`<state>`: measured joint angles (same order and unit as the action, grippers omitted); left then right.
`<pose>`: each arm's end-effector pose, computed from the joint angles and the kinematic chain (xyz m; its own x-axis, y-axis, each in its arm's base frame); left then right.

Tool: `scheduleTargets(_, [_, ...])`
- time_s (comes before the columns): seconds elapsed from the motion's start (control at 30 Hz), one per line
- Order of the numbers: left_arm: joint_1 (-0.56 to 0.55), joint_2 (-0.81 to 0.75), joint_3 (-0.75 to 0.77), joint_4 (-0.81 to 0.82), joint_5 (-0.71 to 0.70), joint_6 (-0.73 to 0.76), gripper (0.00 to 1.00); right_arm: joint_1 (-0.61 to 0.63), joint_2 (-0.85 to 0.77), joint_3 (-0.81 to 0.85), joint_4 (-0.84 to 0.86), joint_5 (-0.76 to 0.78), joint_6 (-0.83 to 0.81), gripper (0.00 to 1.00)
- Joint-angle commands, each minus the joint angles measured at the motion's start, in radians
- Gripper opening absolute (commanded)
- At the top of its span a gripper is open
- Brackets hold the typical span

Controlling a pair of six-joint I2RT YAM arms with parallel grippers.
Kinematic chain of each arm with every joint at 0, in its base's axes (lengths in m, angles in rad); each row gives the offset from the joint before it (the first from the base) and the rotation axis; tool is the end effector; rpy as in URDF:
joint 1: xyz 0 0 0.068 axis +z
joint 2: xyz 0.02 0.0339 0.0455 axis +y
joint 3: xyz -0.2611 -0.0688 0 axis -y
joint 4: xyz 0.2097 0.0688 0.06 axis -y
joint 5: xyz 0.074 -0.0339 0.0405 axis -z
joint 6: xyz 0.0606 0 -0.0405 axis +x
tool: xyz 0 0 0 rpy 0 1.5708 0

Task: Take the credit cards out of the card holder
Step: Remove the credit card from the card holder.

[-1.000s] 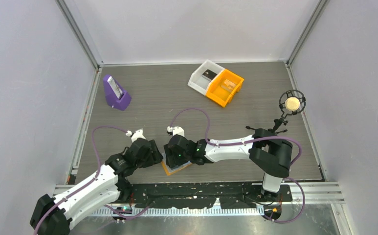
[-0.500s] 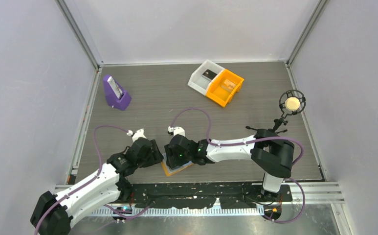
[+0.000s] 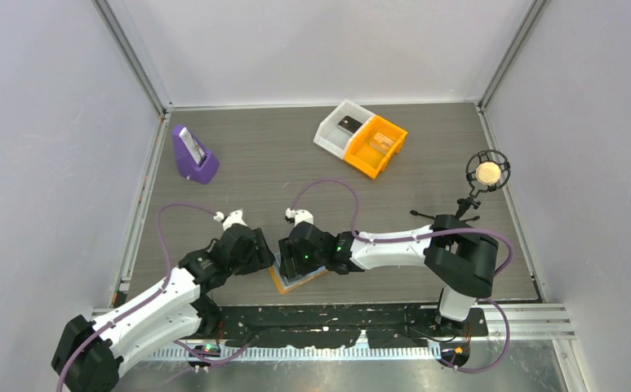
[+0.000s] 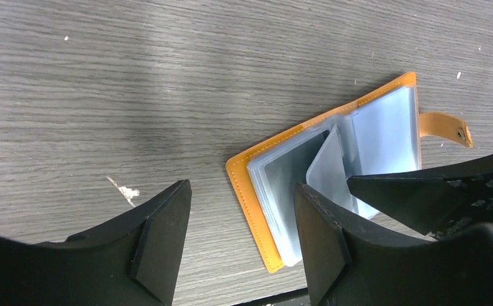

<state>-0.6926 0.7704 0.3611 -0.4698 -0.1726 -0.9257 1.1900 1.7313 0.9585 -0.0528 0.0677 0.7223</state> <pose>0.1099 -0.0777 0.1640 -0.7917 -0.3660 -0.4892 -0.1461 0.8909 -0.4301 0.1320 0.3187 0.1690 -0.8060 -0.2386 -0.5416 -0.5016 0.7612 0.4110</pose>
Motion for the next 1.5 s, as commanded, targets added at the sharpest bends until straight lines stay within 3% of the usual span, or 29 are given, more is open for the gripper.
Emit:
scheduleTargets(0.0, [-0.002, 0.016, 0.054, 0.007, 0.006, 0.021, 0.63, -0.010, -0.073, -0.031, 0.112, -0.026, 0.018, 0.54])
scheduleTargets(0.4, [-0.002, 0.021, 0.073, 0.019, 0.051, 0.007, 0.61, -0.037, -0.091, -0.104, 0.217, -0.114, 0.047, 0.57])
scheduleTargets(0.77, [-0.001, 0.032, 0.083, 0.067, 0.110, -0.013, 0.61, -0.037, -0.163, -0.130, 0.164, -0.053, 0.032, 0.68])
scheduleTargets(1.0, [-0.002, 0.107, 0.096, 0.123, 0.144, -0.023, 0.62, -0.044, -0.210, -0.160, 0.154, -0.009, 0.025, 0.69])
scheduleTargets(1.27, [0.007, 0.063, 0.197, -0.137, -0.071, 0.016, 0.62, -0.033, -0.211, -0.119, 0.067, 0.023, 0.000, 0.63])
scheduleTargets(1.47, [0.083, -0.034, 0.180, -0.187, -0.066, 0.042, 0.65, 0.011, -0.141, -0.029, -0.043, 0.086, -0.008, 0.65])
